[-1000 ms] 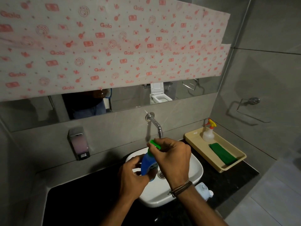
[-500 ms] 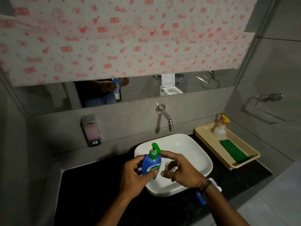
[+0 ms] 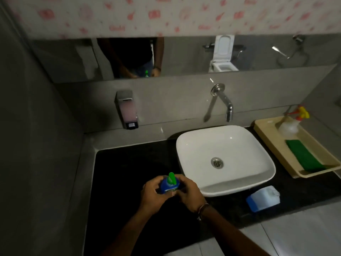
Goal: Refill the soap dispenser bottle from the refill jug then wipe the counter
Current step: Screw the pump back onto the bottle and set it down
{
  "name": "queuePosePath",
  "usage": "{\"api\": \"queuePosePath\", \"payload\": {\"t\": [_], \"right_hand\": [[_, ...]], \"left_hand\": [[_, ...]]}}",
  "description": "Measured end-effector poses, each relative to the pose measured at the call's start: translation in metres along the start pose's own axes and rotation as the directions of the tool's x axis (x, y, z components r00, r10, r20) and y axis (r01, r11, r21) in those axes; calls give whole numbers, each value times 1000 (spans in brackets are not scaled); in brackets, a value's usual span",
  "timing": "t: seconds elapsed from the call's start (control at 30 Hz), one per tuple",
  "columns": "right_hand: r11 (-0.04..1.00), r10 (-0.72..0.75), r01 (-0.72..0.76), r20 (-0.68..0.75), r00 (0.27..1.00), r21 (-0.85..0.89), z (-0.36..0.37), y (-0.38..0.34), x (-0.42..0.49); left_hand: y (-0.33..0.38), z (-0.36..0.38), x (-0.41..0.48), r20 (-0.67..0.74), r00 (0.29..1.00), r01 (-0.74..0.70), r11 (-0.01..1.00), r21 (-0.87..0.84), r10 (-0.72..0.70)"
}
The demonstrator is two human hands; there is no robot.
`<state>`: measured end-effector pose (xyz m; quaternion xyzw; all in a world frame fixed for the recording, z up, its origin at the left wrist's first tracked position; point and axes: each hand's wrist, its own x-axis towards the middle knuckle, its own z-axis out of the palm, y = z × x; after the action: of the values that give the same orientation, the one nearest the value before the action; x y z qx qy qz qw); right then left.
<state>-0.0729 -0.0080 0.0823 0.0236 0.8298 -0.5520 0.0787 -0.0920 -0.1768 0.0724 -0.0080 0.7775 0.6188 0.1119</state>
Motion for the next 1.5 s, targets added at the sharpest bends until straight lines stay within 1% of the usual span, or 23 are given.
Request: {"api": "queuePosePath", "payload": {"t": [0.1,0.2,0.23,0.27,0.33,0.37,0.43,0.47,0.53,0.63,0.73,0.83,0.87,0.9,0.97,1.03,1.13,1.23,1.33,1.43,1.5], "right_hand": [[999,29,-30,-32,999,-27,20,21,14],[993,113,-116,-85,990,-32,34,39,27],[989,150,-151,-98,984,4,36,43,30],[985,170,-171,-100,980,-6,40,48,34],[982,170,-176,-82,982,-68,43,56,41],[983,154,-163,-95,983,-87,43,59,44],[980,126,-150,-181,975,-130,44,61,49],[982,134,-155,-186,973,-108,44,64,51],[983,185,-186,-171,968,12,48,63,53],[977,214,-215,-156,964,11,49,67,57],[967,248,-234,-154,956,102,51,75,62],[962,272,-264,-143,952,68,55,84,63],[955,283,-263,-154,947,135,54,83,61],[957,274,-252,-176,945,141,56,85,60],[968,249,-235,-208,946,93,57,85,54],[960,272,-247,-214,938,135,56,84,43],[958,286,-276,-211,935,77,54,85,12],[954,298,-298,-214,930,31,42,93,-33],[926,363,-378,-264,894,-7,15,107,-80],[893,432,-450,-296,852,10,-12,117,-120],[881,459,-472,-272,846,18,-21,124,-134]], "left_hand": [[-38,2,19,-26,999,35,999,15,-35],[-66,11,41,-29,996,86,994,68,-85],[-71,13,46,-33,995,93,991,94,-90],[-75,16,50,-36,996,89,989,120,-85],[-84,20,58,-38,997,65,987,147,-60],[-88,21,61,-41,998,59,986,157,-53],[-93,23,67,-47,998,59,985,165,-52],[-96,24,70,-47,997,64,985,160,-57],[-101,25,74,-43,997,68,984,163,-62],[-105,27,77,-48,997,64,979,193,-56],[-107,28,80,-51,997,70,977,202,-61],[-110,29,81,-46,996,84,977,195,-77],[-111,29,81,-46,996,89,979,184,-82],[-112,29,81,-42,995,93,981,168,-87],[-110,29,79,-29,995,95,985,143,-92],[-108,29,73,-48,994,98,990,106,-94],[-106,35,43,-124,983,141,990,22,-138],[-106,52,-1,-183,971,166,985,52,-154],[-104,74,-28,-297,948,153,983,103,-116],[-95,89,-31,-358,916,208,978,34,-182],[-86,94,-27,-367,909,222,975,27,-197]]}}
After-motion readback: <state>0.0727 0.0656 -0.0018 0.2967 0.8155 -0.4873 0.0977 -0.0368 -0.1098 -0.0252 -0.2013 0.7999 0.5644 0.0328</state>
